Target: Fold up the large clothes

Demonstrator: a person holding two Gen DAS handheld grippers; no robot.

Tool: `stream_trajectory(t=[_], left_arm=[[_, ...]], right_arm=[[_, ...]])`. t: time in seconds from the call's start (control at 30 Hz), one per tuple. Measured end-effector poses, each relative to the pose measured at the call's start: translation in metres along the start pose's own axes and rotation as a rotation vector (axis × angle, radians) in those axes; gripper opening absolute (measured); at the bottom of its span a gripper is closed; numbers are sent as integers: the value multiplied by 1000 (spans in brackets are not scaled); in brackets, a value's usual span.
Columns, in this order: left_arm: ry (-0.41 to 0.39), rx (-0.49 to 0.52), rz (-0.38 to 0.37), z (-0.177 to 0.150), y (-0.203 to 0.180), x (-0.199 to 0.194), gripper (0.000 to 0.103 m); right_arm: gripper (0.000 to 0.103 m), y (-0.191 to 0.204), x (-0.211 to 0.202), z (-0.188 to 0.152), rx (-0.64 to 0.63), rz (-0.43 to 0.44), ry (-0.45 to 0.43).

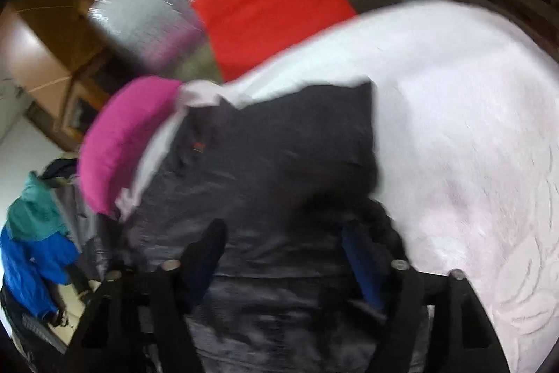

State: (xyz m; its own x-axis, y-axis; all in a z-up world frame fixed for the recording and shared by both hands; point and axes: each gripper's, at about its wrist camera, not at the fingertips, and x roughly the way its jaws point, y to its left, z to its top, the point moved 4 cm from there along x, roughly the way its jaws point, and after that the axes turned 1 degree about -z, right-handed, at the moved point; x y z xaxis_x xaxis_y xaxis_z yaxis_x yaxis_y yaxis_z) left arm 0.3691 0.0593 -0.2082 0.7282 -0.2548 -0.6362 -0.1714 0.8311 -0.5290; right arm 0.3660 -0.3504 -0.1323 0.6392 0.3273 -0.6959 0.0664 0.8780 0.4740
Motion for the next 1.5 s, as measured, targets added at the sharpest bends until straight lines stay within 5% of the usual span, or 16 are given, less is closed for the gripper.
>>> stream_trajectory(t=[0.1, 0.3, 0.43, 0.5, 0.6, 0.73, 0.9, 1.07, 1.33, 1.5], left_arm=[[1, 4, -1, 1, 0, 0, 20], [1, -1, -4, 1, 0, 3, 20], [1, -5, -18, 1, 0, 3, 20], [3, -1, -19, 1, -1, 3, 21], [16, 9, -8, 3, -7, 1, 34], [-4, -4, -20, 10, -24, -34, 71], [-110, 98, -65, 8, -27, -116, 82], [-146, 101, 30, 23, 45, -183, 85], [-157, -280, 191, 106, 238, -204, 85], [-233, -401, 232, 149, 298, -198, 85]], right_arm=[[94, -25, 40, -19, 29, -112, 116], [94, 6, 3, -18, -39, -43, -33], [98, -7, 41, -29, -45, -117, 78], [98, 1, 27, -25, -39, -101, 22], [98, 16, -4, -31, -68, -107, -49], [98, 23, -56, -85, -117, -107, -134], [98, 12, -75, -147, -86, -102, -99], [98, 9, -65, -164, -149, -127, -99], [103, 1, -61, -176, -178, -120, -85], [103, 2, -61, -178, -195, -138, -83]])
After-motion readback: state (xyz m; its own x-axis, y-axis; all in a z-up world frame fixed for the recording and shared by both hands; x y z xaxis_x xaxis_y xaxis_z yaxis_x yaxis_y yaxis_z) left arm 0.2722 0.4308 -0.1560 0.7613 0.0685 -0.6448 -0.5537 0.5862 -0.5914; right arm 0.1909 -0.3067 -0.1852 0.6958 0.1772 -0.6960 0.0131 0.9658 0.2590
